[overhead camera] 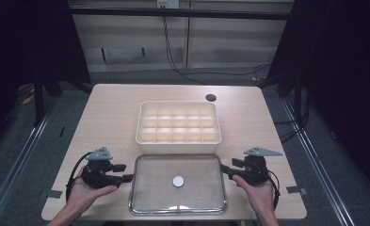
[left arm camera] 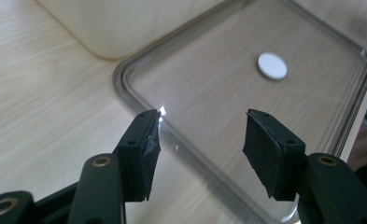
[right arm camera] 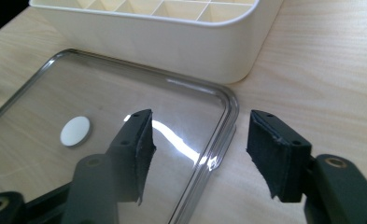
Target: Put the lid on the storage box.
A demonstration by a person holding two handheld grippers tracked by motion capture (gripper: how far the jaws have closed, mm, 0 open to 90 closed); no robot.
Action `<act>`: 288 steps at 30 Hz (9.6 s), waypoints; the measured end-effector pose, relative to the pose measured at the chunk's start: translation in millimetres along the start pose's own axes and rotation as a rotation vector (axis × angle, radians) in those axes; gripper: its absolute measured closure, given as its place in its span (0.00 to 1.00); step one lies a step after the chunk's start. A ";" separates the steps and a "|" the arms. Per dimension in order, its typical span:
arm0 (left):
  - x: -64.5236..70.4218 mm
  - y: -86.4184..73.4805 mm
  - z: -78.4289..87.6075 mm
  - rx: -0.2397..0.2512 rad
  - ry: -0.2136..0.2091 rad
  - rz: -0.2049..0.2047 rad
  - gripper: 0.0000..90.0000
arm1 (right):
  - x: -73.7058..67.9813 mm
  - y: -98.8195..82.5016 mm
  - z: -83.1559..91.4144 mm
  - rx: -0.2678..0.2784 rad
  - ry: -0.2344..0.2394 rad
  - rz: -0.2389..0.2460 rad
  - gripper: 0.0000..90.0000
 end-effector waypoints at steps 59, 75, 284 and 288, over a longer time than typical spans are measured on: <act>-2.6 -39.4 -30.9 -0.070 -0.020 0.041 0.58 | 15.2 -33.5 -44.8 -0.063 -0.019 -0.126 0.68; -4.8 -39.0 -31.2 -0.067 -0.033 0.045 0.59 | 33.4 -37.5 -36.8 0.023 0.080 -0.387 0.75; -106.4 130.3 -70.9 0.264 0.041 0.151 0.61 | 54.9 130.5 -107.1 0.223 0.084 -0.232 0.64; -110.6 129.6 -75.7 0.246 0.046 0.157 0.60 | 55.7 127.5 -114.9 0.209 0.057 -0.199 0.59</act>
Point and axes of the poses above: each handheld gripper's, and its own axes: z roughly backward along the jaws, y roughly out of its top, x roughly to its right, the point moved 2 cm from there along -z, roughly forward along the jaws, and after that the axes turned 12 degrees about x, right-handed, at the moved point
